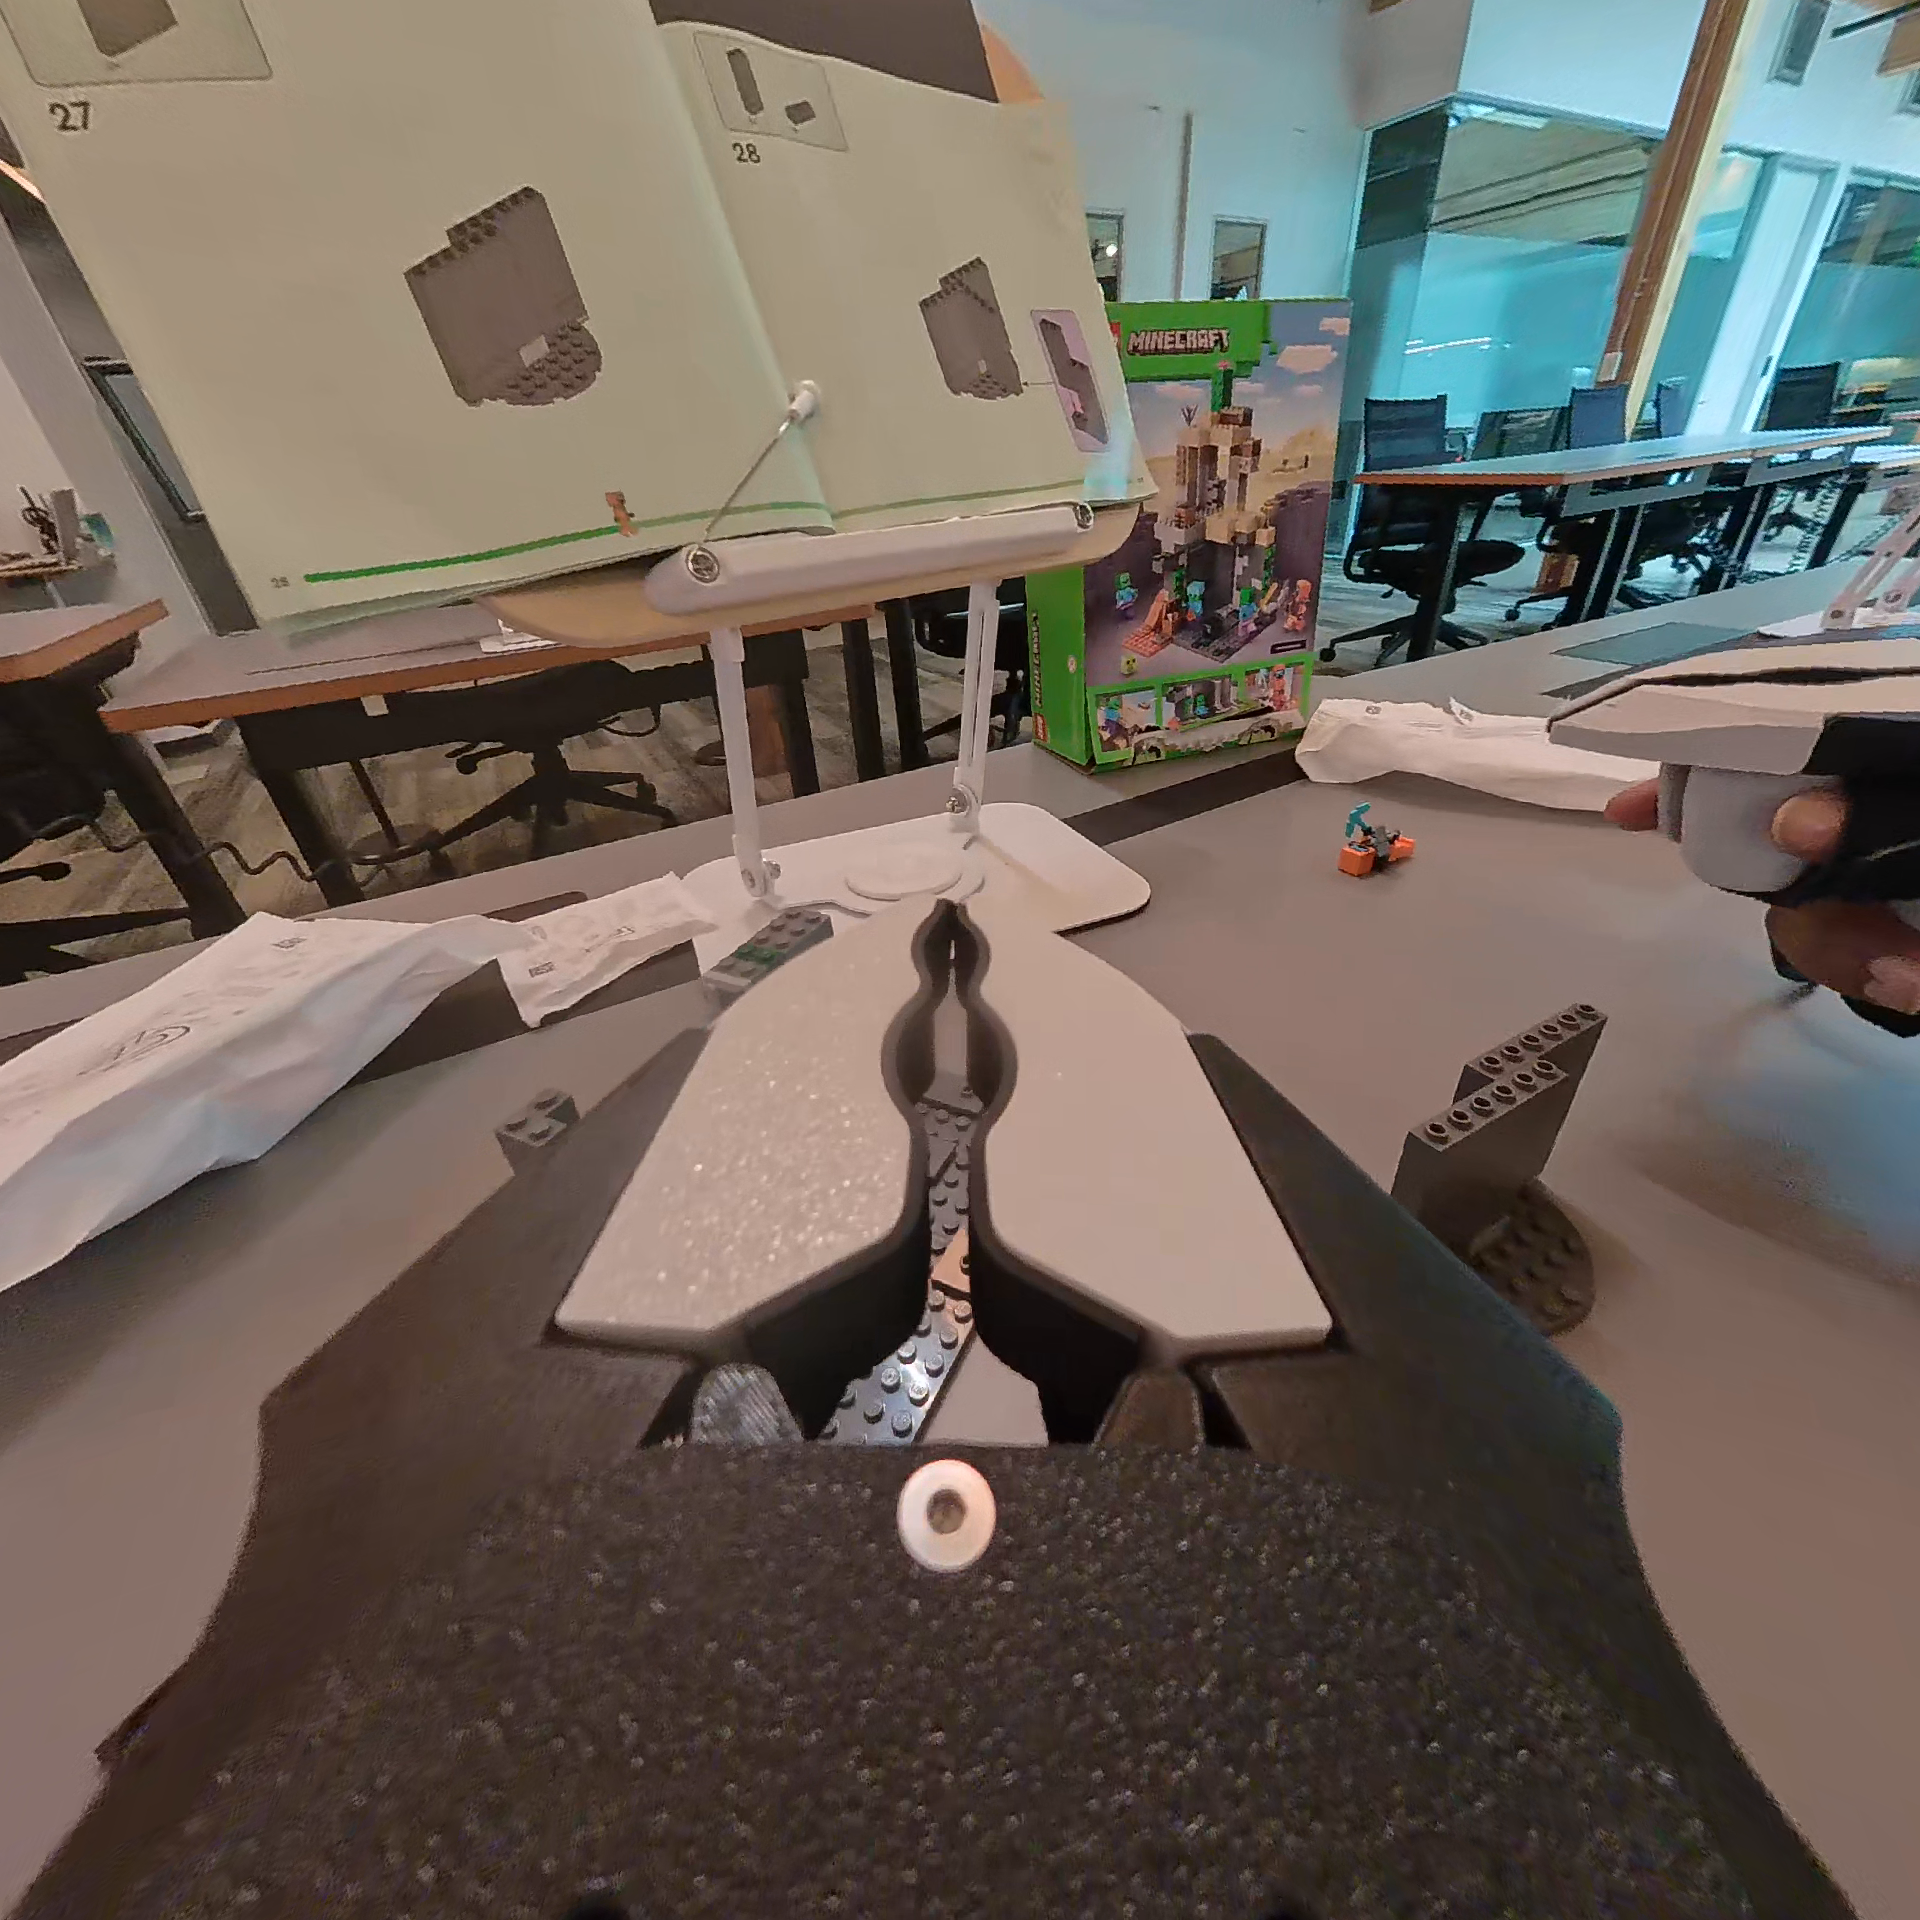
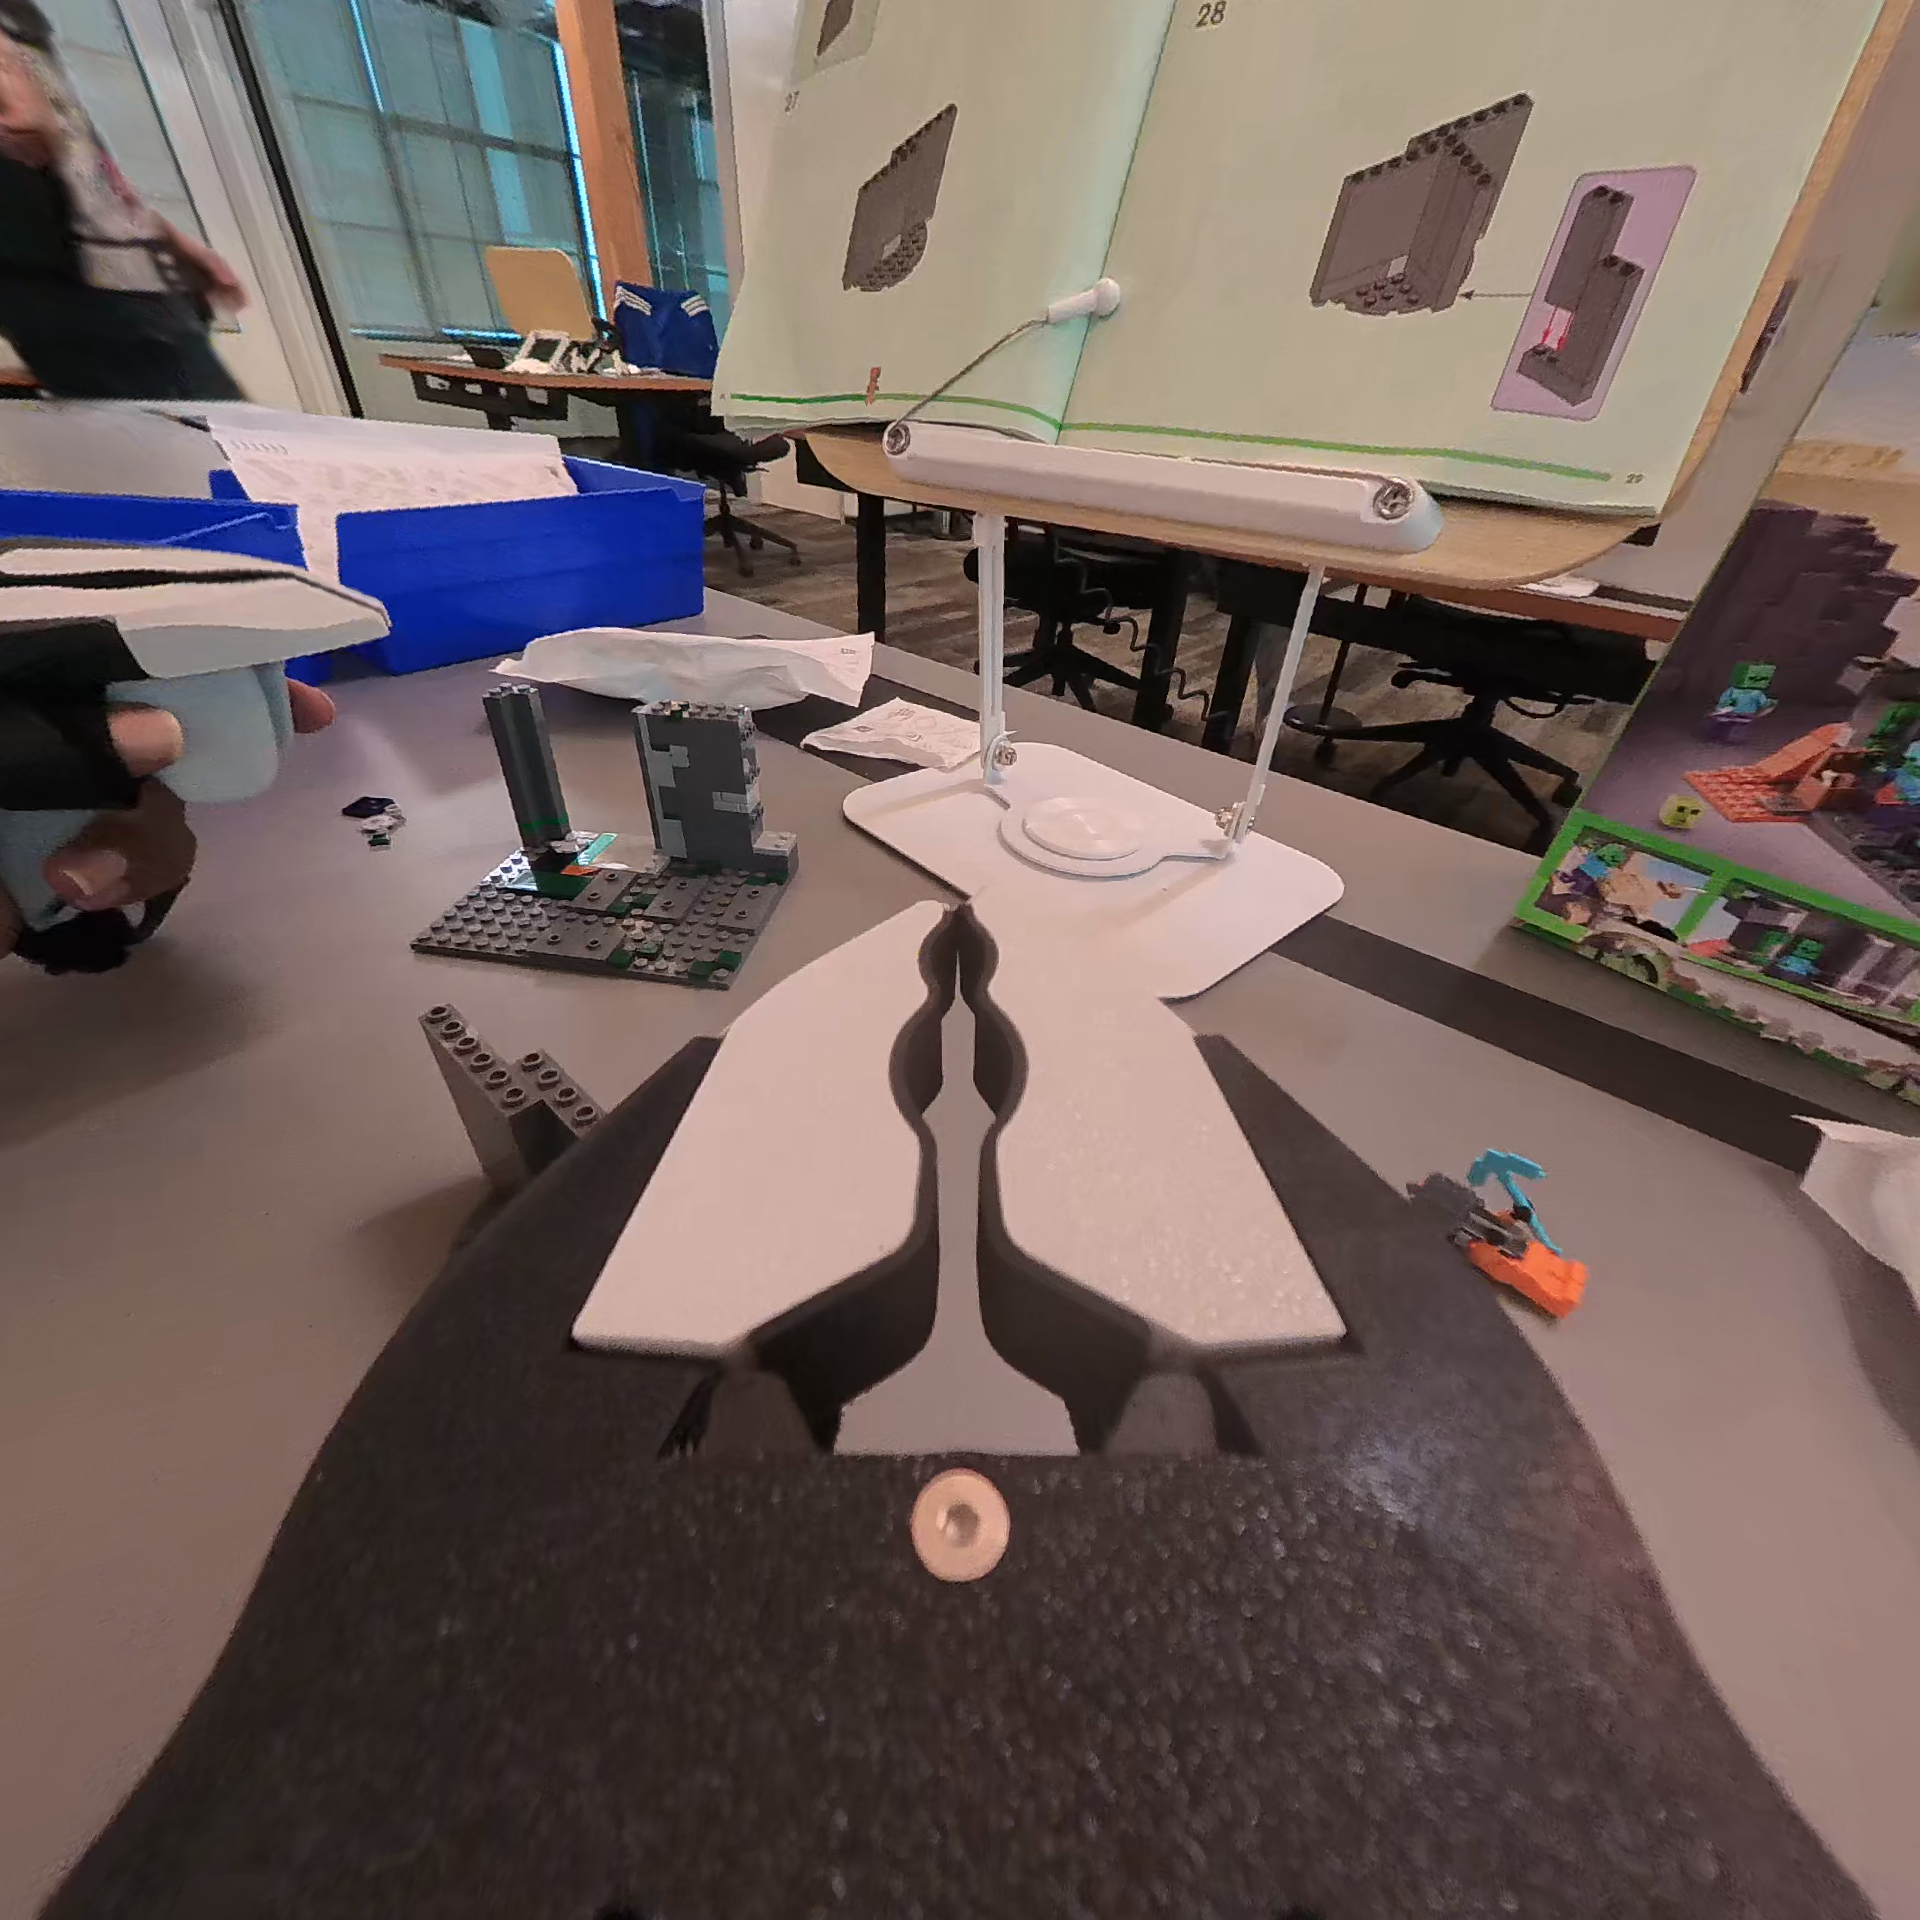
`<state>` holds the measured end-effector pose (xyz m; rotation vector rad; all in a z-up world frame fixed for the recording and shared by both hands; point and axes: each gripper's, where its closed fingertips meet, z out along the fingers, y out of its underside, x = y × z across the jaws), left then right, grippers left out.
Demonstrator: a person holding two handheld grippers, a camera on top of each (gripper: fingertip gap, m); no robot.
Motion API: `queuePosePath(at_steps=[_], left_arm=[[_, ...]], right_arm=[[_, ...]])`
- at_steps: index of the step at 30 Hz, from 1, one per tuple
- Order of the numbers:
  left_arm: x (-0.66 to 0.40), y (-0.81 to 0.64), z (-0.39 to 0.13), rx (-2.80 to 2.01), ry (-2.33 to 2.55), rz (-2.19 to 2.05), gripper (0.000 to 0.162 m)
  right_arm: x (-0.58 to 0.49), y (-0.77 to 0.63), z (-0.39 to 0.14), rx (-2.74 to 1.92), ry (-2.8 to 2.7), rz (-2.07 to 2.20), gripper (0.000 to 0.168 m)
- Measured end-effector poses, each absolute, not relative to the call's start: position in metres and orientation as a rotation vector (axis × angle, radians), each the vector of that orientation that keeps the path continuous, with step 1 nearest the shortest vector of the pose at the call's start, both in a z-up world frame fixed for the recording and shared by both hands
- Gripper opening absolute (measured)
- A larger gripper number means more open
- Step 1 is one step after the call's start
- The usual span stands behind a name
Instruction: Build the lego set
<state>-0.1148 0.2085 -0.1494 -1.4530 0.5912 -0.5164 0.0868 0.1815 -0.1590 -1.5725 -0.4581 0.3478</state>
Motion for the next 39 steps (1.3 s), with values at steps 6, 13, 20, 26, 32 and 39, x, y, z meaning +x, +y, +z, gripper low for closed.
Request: queuePosePath(at_steps=[6, 13, 20, 26, 32, 39], left_arm=[[-0.115, 0.209, -0.15, -1.461, 0.6, -0.478, 0.0], [-0.11, 0.225, -0.139, -1.49, 0.539, -0.431, 0.0], [-0.087, 0.26, -0.089, -1.469, 0.487, -0.421, 0.0], [-0.045, 0.285, -0.029, -1.408, 0.494, -0.415, 0.0], [-0.006, 0.32, 0.009, -1.397, 0.523, -0.404, 0.0], [0.012, 0.367, -0.004, -1.452, 0.501, -0.401, 0.0]], right_arm=[[0.083, 0.184, -0.166, -1.589, -0.464, 0.357, 0.0], [0.081, 0.188, -0.161, -1.571, -0.47, 0.299, 0.0], [0.084, 0.23, -0.104, -1.532, -0.429, 0.22, 0.0], [0.074, 0.283, -0.042, -1.463, -0.404, 0.131, 0.0], [0.07, 0.332, -0.004, -1.47, -0.373, 0.165, 0.0], [0.082, 0.372, -0.002, -1.518, -0.329, 0.201, 0.0]])
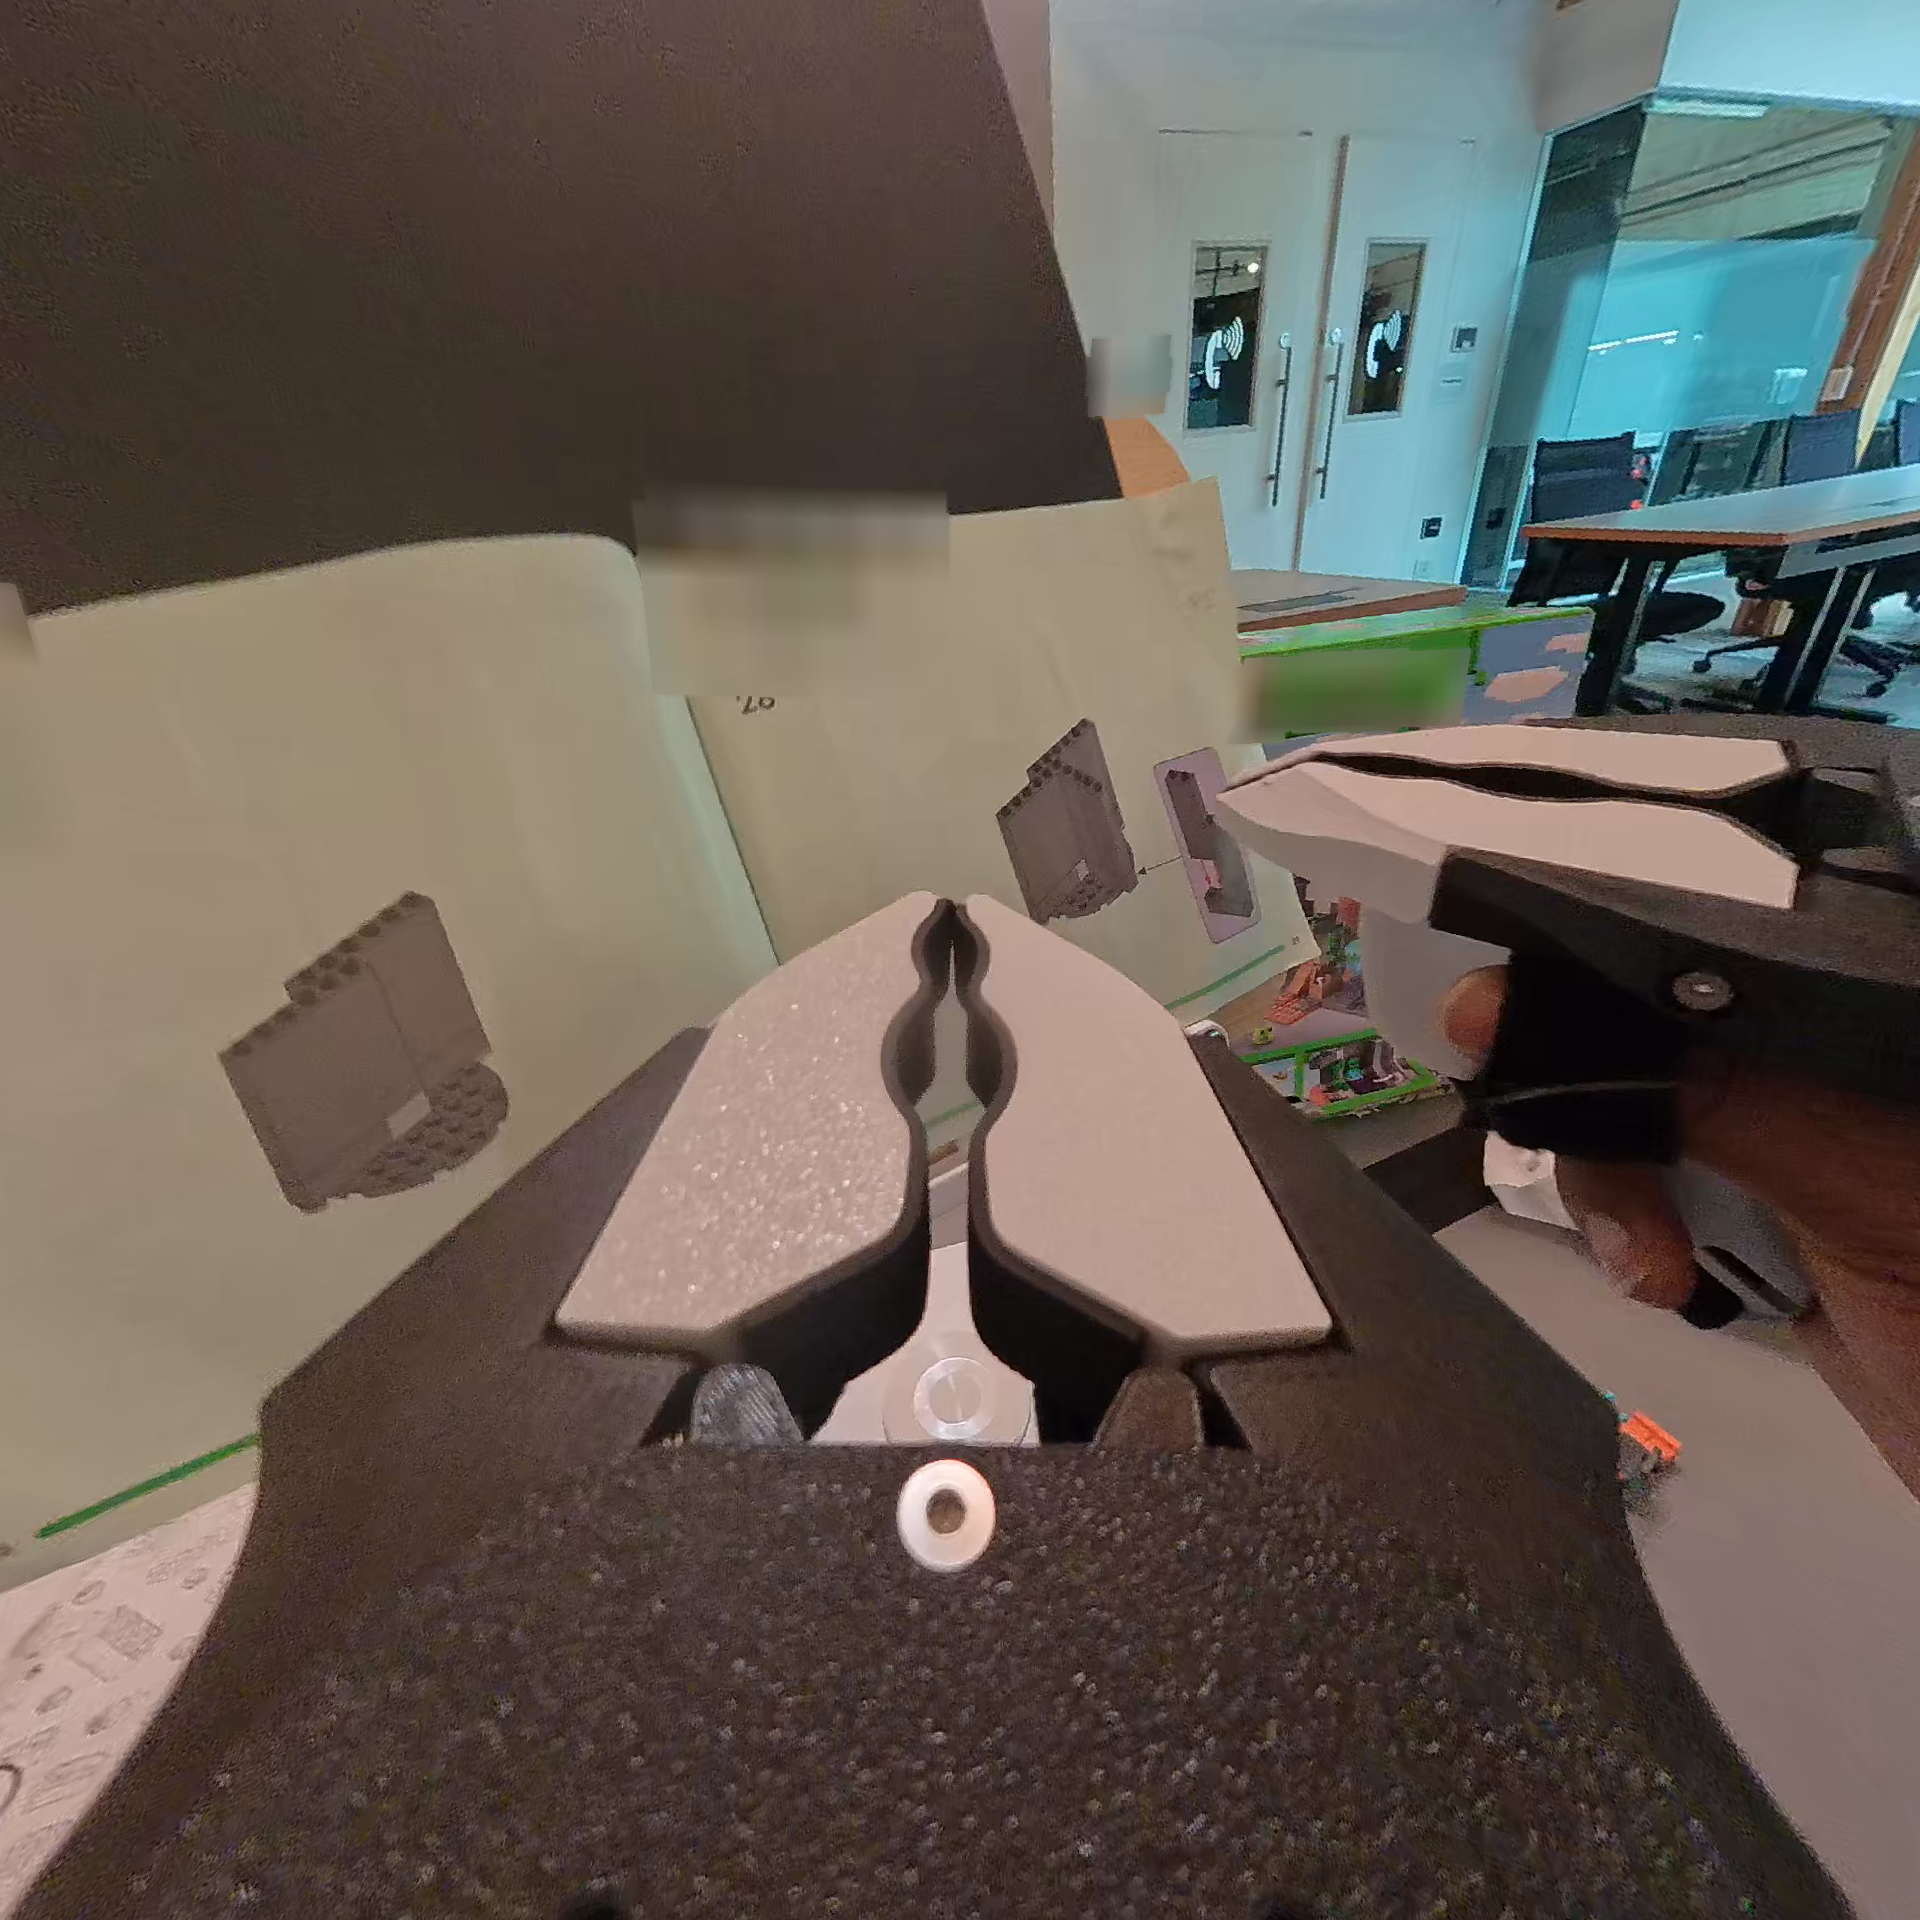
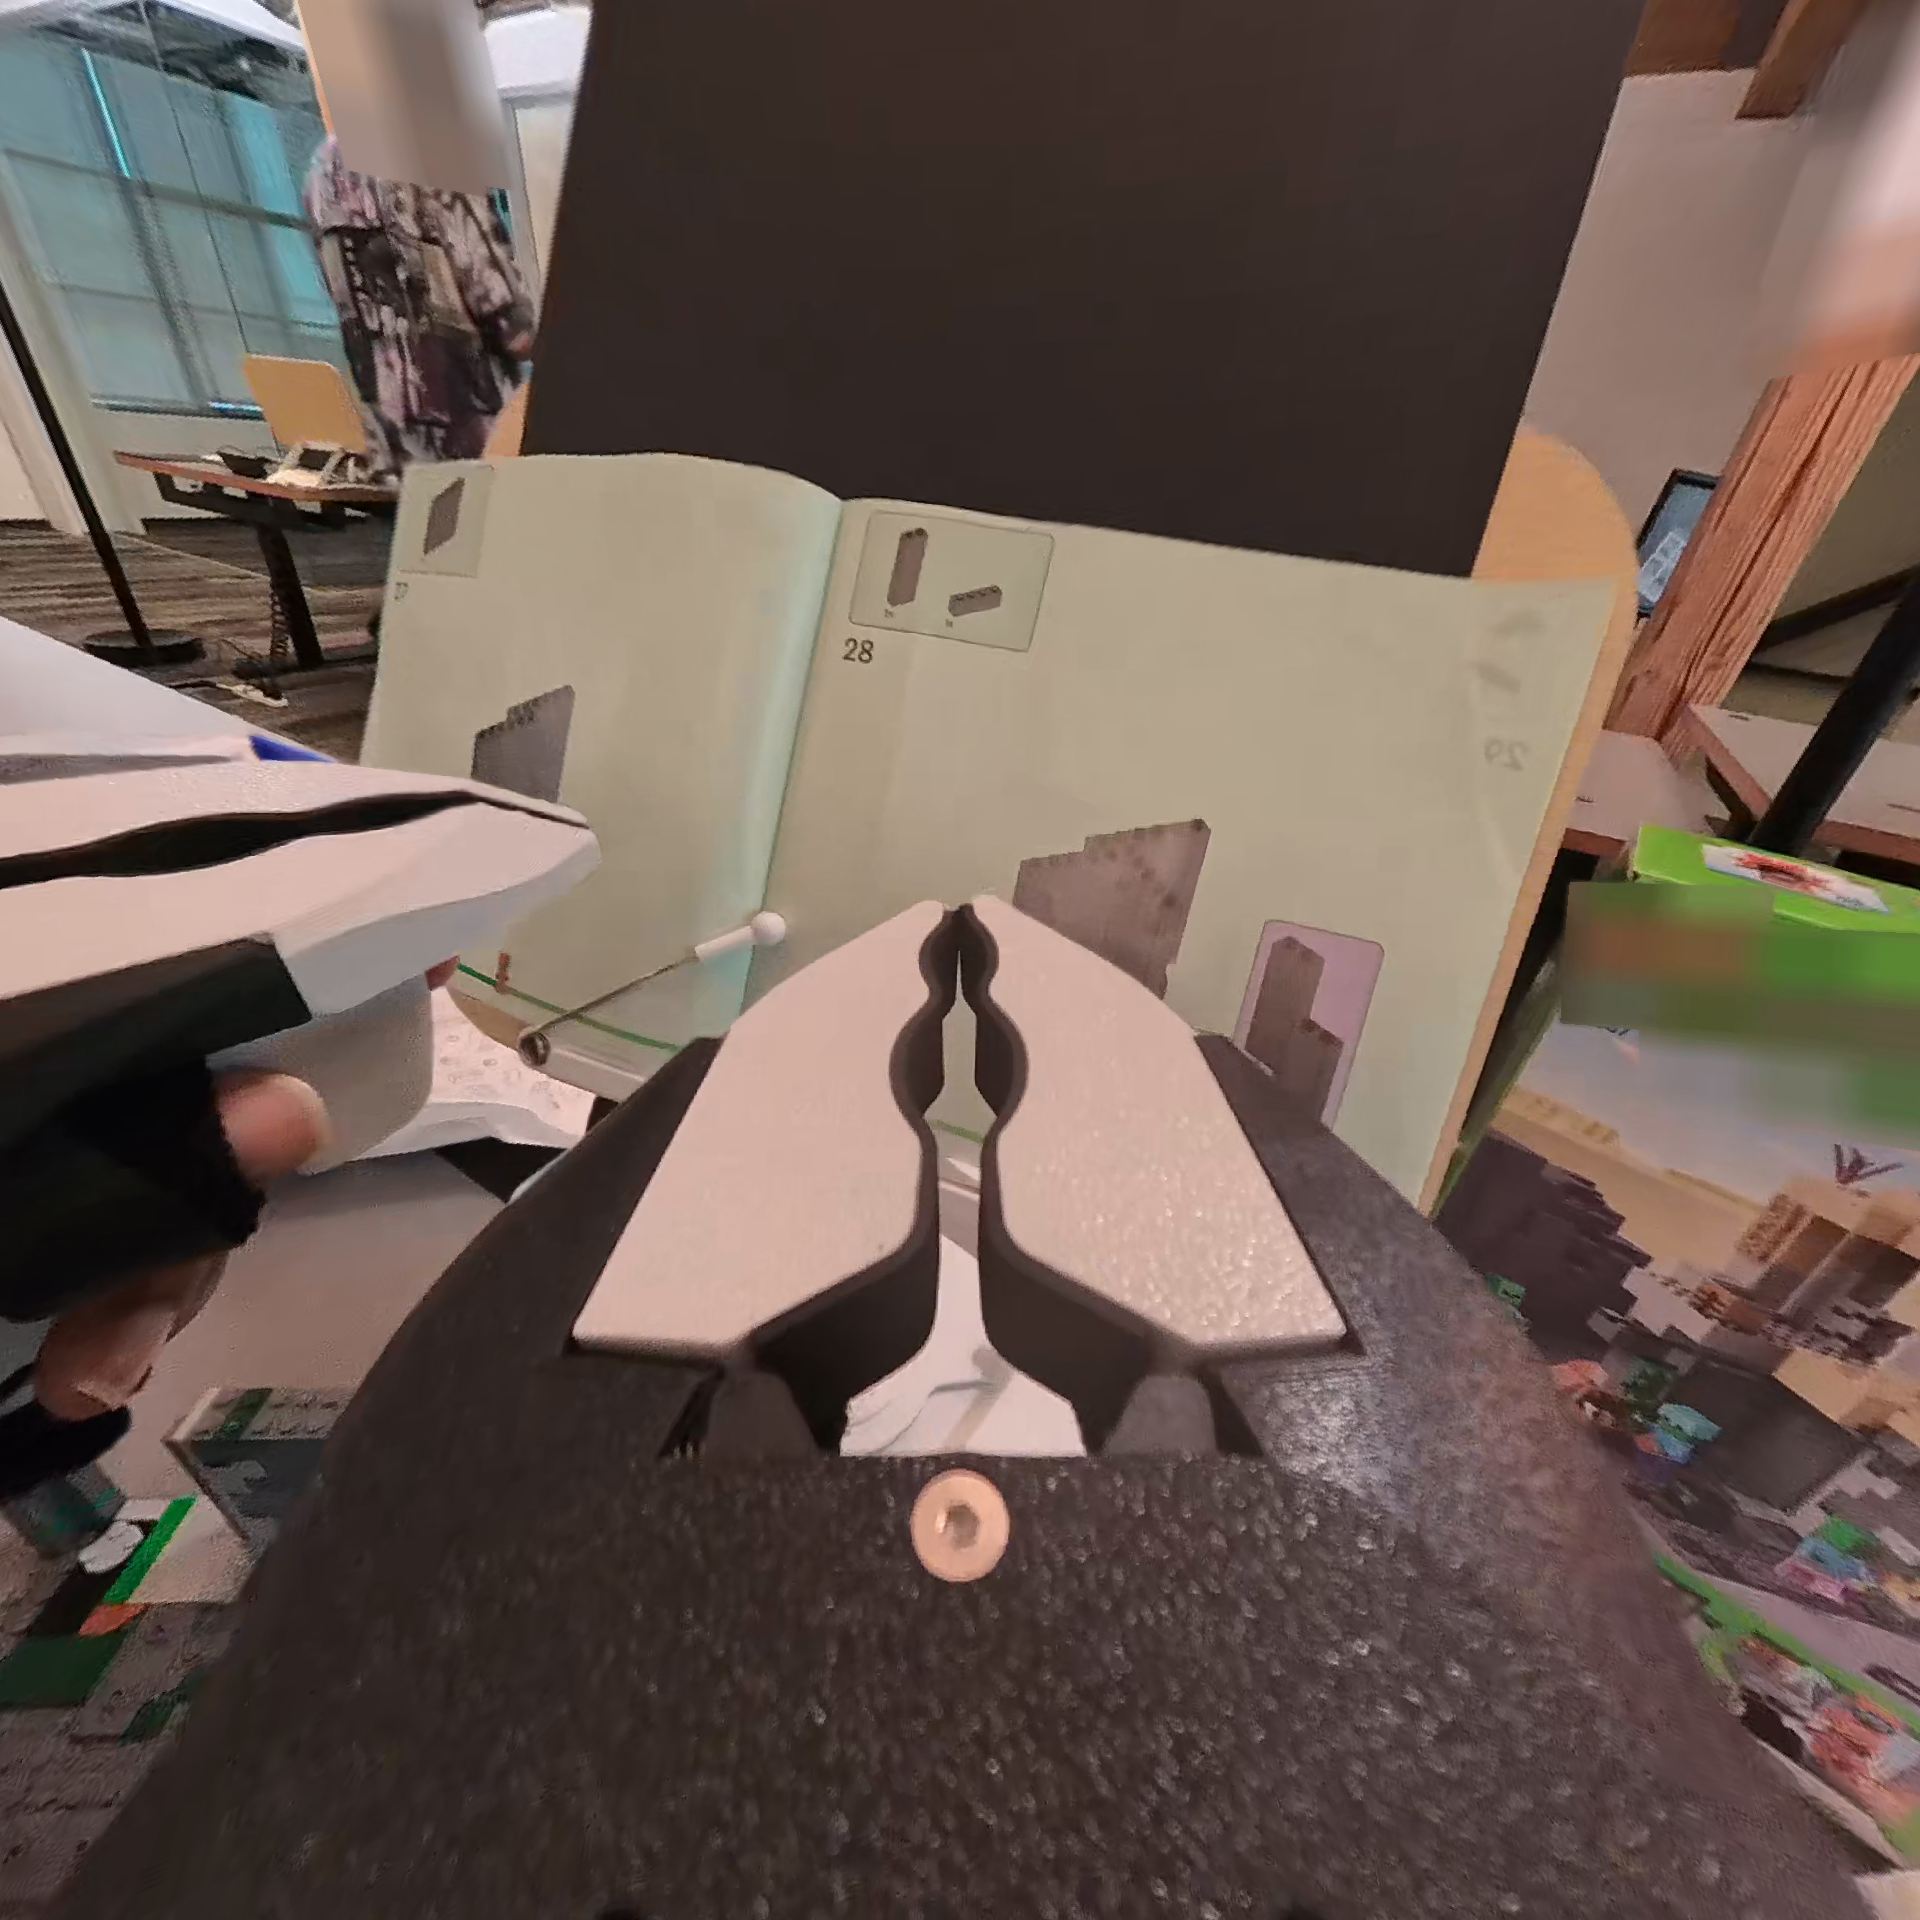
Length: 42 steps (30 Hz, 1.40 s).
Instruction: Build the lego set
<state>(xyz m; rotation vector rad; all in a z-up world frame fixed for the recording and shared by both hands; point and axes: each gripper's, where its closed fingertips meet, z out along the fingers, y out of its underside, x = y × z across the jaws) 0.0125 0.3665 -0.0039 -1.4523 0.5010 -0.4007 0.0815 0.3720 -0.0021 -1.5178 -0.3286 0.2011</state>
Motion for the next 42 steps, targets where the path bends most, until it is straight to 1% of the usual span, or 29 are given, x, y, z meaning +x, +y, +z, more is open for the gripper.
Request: queuePosePath(at_steps=[4, 13, 22, 32, 42], left_arm=[[0.01, 0.366, -0.019, -1.472, 0.466, -0.438, 0.0], [0.0, 0.348, -0.019, -1.461, 0.477, -0.414, 0.0], [-0.003, 0.34, -0.027, -1.461, 0.499, -0.397, 0.0], [-0.002, 0.343, -0.03, -1.462, 0.5, -0.39, 0.0], [0.014, 0.372, 0.002, -1.458, 0.469, -0.526, 0.0]], right_arm=[[0.091, 0.36, -0.009, -1.476, -0.313, 0.178, 0.0], [0.092, 0.338, -0.019, -1.484, -0.362, 0.1, 0.0], [0.088, 0.337, -0.024, -1.484, -0.398, 0.127, 0.0], [0.087, 0.327, -0.012, -1.447, -0.407, 0.179, 0.0], [0.081, 0.323, -0.017, -1.461, -0.433, 0.306, 0.0]])
